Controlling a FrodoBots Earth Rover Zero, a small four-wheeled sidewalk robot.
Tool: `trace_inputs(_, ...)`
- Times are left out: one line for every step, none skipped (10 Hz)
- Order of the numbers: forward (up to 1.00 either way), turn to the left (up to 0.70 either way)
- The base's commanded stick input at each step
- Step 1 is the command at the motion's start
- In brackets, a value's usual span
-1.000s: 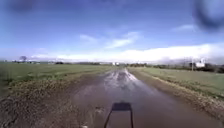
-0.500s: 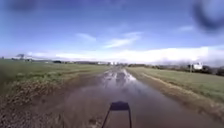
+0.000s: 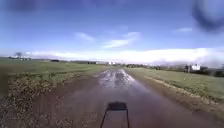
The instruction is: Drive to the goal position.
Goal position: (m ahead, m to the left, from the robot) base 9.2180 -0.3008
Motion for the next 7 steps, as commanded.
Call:
trace_inputs(0.70, 0.00)
trace_inputs(0.70, 0.00)
trace_inputs(0.70, 0.00)
trace_inputs(0.70, 0.00)
trace_inputs(0.70, 0.00)
trace_inputs(0.70, 0.04)
trace_inputs(0.70, 0.15)
